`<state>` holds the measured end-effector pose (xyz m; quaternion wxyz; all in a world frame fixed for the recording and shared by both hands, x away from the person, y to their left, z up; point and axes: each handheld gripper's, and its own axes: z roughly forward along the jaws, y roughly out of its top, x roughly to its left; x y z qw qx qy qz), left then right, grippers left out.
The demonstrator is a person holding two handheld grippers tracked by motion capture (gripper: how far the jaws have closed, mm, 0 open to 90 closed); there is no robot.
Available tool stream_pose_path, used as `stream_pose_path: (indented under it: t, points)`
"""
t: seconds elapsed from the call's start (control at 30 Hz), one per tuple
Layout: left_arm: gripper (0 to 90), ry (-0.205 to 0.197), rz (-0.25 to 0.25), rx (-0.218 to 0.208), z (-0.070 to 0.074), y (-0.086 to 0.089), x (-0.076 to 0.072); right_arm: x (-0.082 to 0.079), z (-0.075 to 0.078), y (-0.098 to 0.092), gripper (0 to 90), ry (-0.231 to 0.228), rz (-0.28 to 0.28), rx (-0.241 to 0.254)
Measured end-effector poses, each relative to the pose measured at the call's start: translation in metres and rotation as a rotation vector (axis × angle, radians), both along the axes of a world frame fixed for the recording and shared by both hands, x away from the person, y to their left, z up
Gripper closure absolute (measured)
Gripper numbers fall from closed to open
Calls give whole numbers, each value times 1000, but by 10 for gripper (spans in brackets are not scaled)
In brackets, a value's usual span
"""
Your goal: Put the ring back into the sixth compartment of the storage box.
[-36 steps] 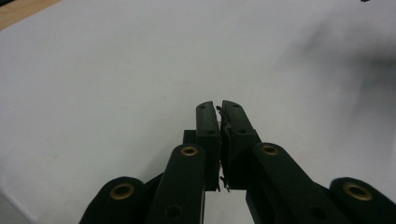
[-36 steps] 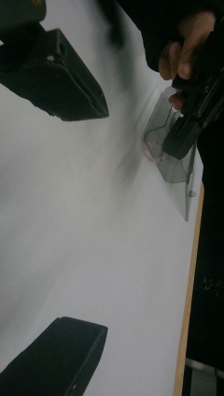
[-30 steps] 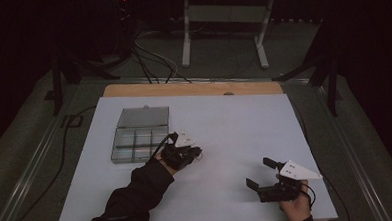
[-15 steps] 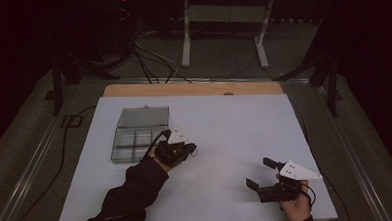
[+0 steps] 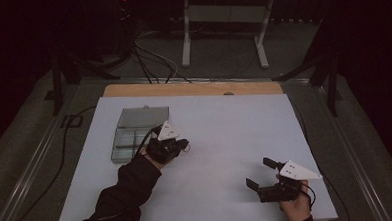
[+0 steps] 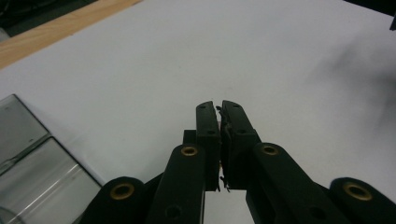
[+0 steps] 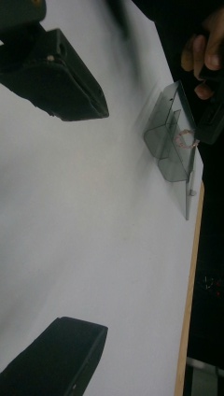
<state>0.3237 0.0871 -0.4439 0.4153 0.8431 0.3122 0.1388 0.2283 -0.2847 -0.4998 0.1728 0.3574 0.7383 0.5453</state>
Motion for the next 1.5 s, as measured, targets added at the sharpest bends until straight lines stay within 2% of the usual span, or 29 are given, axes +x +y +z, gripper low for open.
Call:
stream_pose_path:
  t: [0.73,1.5]
  points:
    - [883,-4,76,-9,3,32,5,0,0,0,0,2,0,1]
    - [882,17,143,-22,-1,60,8,0,0,1,0,1,0,-4]
